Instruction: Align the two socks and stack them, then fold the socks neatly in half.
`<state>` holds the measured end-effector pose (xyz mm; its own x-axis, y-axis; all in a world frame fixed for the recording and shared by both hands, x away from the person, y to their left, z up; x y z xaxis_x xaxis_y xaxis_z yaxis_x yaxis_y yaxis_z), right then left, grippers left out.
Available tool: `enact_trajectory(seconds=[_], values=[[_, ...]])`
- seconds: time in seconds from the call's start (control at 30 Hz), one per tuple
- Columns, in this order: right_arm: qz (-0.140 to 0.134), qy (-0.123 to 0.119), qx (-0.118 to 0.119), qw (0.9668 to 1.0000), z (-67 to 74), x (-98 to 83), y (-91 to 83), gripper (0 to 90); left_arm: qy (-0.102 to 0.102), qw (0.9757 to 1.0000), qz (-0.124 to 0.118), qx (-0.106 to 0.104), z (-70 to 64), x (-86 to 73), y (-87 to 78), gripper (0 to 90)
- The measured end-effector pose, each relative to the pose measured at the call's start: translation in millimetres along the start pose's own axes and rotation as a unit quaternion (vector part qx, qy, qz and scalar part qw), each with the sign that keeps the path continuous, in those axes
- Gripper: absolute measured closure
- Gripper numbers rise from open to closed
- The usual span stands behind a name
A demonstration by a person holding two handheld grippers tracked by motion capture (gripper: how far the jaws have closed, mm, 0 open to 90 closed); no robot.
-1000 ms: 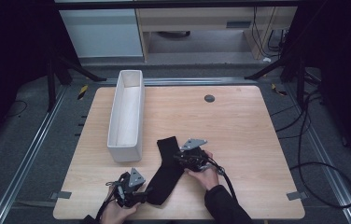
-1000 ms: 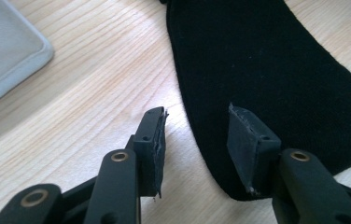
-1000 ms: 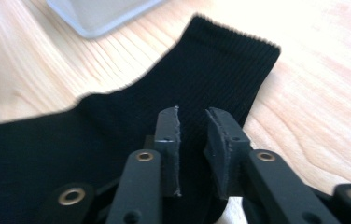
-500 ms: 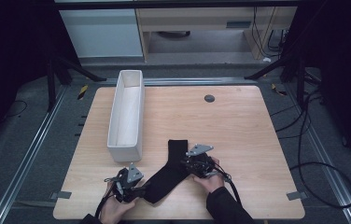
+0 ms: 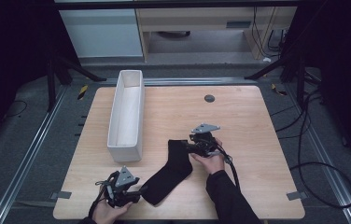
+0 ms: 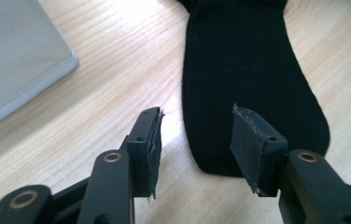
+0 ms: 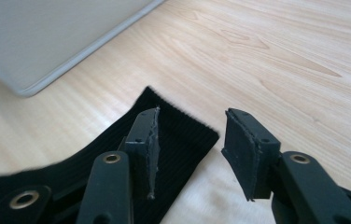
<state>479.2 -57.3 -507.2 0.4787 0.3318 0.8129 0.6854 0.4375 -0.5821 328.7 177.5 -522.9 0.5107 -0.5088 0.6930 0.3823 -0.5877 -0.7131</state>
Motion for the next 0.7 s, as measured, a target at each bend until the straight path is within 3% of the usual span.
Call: enact_trajectory(seconds=[0.3,0.4,0.53,0.63,0.7], values=[[0.034,0.006,-0.014,0.9993,-9.8,-5.5,40.4,51.5,0.007,0.9999,0.004,-0.006,-1.3,-2.2,1.2,50.1],[0.036,0.023,-0.003,0.9991,-11.1,-8.0,44.4,53.1,0.007,0.9999,-0.005,-0.006,-0.8,-0.4,-0.8,50.2],[0.045,0.022,0.001,0.9988,-11.3,-9.6,45.6,56.9,0.001,0.9998,-0.016,-0.013,0.4,1.8,-7.4,49.1],[0.051,0.037,0.014,0.9979,-8.9,-10.9,46.5,65.8,0.002,0.9998,-0.013,-0.018,-1.8,0.3,-9.5,48.3],[0.052,0.034,0.017,0.9979,-6.7,-10.8,46.6,70.2,0.006,0.9997,-0.004,-0.024,-4.8,-1.6,-6.9,48.0]])
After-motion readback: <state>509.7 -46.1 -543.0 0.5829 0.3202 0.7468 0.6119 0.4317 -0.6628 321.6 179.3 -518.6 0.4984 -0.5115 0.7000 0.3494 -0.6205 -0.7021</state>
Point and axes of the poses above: each handheld gripper's, and its own axes: y roughly forward along the jaws, x roughly out of its top, z roughly to its left, the point moved 6 cm from there along y, roughly forward along the jaws, and after that the axes turned 8 degrees about -x, right-handed, at the moved point
